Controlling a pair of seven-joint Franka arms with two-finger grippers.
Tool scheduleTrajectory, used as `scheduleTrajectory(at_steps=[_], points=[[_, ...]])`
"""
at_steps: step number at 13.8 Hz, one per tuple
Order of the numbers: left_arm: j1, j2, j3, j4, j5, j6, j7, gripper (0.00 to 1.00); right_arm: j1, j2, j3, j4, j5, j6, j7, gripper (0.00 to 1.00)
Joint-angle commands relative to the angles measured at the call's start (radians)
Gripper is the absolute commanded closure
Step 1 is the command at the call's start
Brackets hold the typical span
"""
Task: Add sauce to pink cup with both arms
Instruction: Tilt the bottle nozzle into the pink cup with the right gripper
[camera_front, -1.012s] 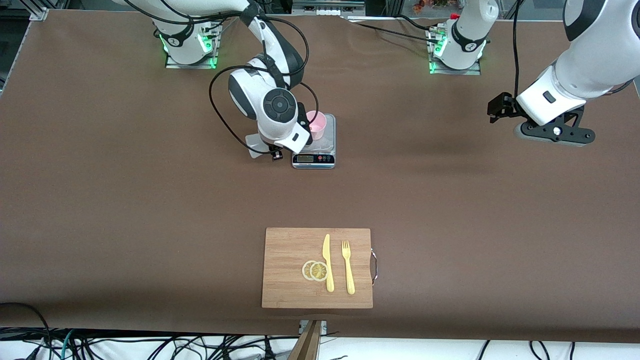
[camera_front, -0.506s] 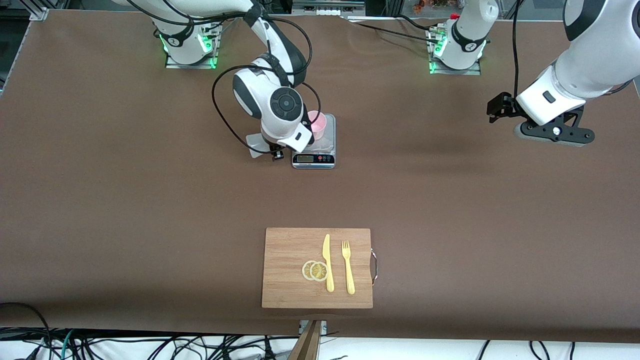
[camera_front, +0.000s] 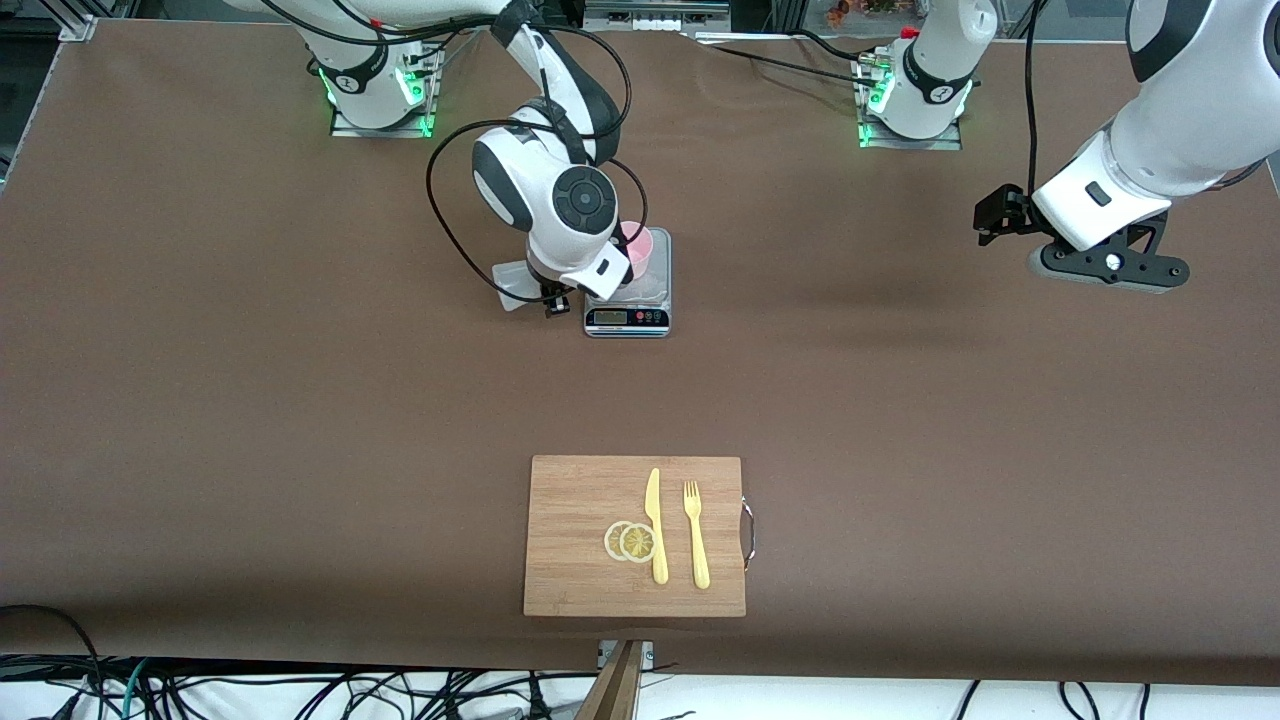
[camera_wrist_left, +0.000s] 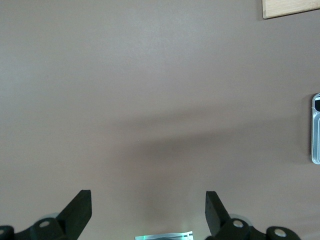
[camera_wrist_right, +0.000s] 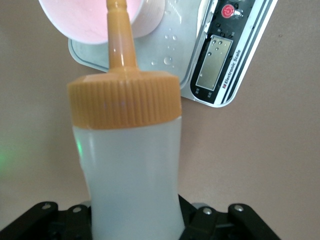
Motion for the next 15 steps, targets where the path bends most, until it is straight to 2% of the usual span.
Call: scheduleTrajectory(at_steps=[1,15], points=[[-0.002,0.008,0.002,0.029,-0.02,-0.024,0.011,0.0,0.017,0.005,-0.008,0.024,-0.027,-0.03,0.018,1.0],[-0.002,0.008,0.002,0.029,-0.028,-0.024,0.011,0.0,0.056,0.005,-0.011,0.041,-0.059,-0.115,0.071,1.0]])
